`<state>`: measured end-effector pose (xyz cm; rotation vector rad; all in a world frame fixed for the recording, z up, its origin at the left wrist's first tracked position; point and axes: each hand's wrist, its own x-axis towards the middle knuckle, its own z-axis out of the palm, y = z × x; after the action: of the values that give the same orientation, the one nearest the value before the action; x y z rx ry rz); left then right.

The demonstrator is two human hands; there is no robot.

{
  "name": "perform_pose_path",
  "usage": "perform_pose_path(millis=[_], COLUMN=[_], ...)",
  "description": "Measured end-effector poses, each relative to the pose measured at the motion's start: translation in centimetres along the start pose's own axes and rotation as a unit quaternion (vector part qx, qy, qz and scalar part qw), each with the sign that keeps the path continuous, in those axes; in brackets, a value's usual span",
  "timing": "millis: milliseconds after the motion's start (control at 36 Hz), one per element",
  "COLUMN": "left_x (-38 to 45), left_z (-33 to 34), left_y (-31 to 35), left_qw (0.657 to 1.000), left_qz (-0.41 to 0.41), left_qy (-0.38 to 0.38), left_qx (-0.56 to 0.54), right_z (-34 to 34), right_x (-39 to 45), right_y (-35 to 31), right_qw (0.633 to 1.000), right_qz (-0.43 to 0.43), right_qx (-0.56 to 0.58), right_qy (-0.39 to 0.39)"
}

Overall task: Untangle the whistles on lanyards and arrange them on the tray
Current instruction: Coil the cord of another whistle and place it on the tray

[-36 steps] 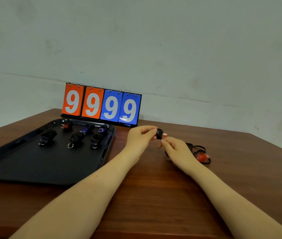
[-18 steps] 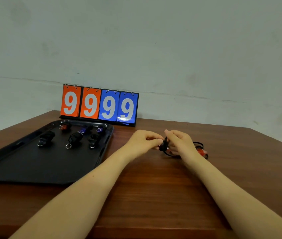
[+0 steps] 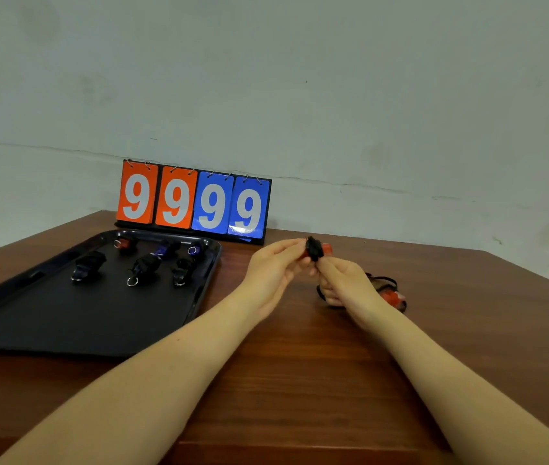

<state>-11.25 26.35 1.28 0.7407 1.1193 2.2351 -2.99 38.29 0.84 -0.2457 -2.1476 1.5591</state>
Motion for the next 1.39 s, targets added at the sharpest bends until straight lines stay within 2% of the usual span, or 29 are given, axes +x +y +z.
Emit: perform_pose_path(millis=[111,250,444,639,778,972,1083,1250,1389], left_x=[0.4,0.6,0.9,0.9,0.9,0.7,0.6,0.7,0.6], left_z=[-0.5,-0.7,-0.9,-0.5,-0.2,-0.3,-0.7,-0.7,-1.7], left_y=[0.0,0.1,0.3,0.3,0.4,0.3,0.6,0.6,0.2], left_qw=[0.995,0.976,0.95,0.921,0.929,0.929,0.939,0.926,0.912], left_qz=[0.028,0.053,0.09,0.099,0.081,0.061,0.038,0.036,0.022], left_qy=[0.061,0.11,0.15,0.125,0.12,0.125,0.107,0.08,0.054], left_qx=[0.075,0.179,0.26,0.354,0.341,0.342,0.323,0.368,0.406], right_z=[0.0,-0.1,0.0,-0.1,-0.3,-0.1,0.1,0.0,0.4], right_x=[-0.2,0.1,0.2,0.1,-0.2,-0.6,-0.7,-0.7,-0.9], right_y=[0.5,0.9,0.7,0.7,0.8,0.5,0.4,0.8,0.6], right_qw=[0.976,0.948,0.922,0.867,0.83,0.795,0.807,0.854,0.912], right_qz=[-0.095,-0.13,-0.173,-0.261,-0.312,-0.356,-0.344,-0.289,-0.212], right_qx=[-0.194,-0.29,-0.339,-0.407,-0.434,-0.462,-0.443,-0.401,-0.33], right_qy=[0.018,0.032,0.07,0.123,0.159,0.166,0.187,0.163,0.124])
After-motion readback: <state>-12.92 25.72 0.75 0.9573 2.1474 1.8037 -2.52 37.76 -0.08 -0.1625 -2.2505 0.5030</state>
